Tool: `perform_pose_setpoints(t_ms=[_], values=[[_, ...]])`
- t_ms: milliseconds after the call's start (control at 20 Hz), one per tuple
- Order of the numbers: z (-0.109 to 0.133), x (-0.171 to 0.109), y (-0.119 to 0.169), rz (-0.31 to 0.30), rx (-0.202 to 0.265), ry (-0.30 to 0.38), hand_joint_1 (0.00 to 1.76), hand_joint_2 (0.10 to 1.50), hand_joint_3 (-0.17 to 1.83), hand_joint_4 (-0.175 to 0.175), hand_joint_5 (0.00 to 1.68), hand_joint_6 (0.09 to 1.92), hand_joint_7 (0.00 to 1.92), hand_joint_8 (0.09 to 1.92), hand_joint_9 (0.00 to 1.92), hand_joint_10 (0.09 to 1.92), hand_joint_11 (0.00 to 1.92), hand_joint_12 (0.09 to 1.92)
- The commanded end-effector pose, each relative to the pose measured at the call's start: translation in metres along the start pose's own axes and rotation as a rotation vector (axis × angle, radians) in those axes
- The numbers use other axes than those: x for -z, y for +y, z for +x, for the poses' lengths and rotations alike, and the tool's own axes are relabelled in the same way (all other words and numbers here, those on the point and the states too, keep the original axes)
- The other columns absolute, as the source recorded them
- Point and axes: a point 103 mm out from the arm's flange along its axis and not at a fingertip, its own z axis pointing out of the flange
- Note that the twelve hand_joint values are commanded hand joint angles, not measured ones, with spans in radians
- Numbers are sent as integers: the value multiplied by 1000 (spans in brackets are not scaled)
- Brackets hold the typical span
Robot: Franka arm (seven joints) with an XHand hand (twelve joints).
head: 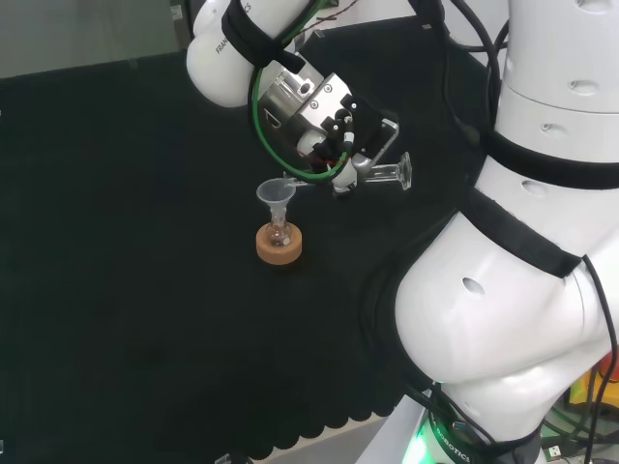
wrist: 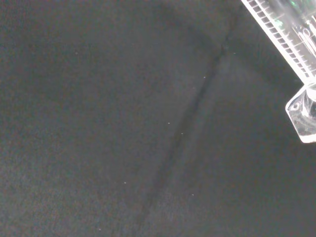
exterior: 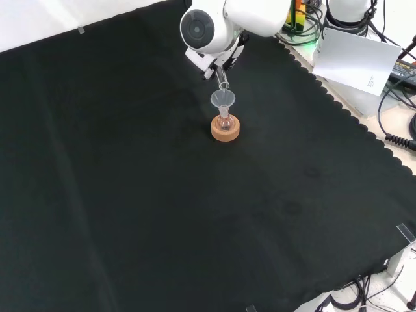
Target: Pour the water from the graduated cylinder into the round-bottom flask.
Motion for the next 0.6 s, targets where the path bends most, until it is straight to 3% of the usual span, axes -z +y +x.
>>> perform_pose_setpoints(t_ms=[50, 600], values=[[-1, 3, -1, 6, -12, -20, 1128, 1145, -10, -127, 947, 1077, 1152, 421, 1377, 87, 1207, 776], [-1, 4, -4, 21, -27, -60, 1126, 1146, -9, -123, 945, 1081, 1153, 416, 1378, 87, 1208, 774]])
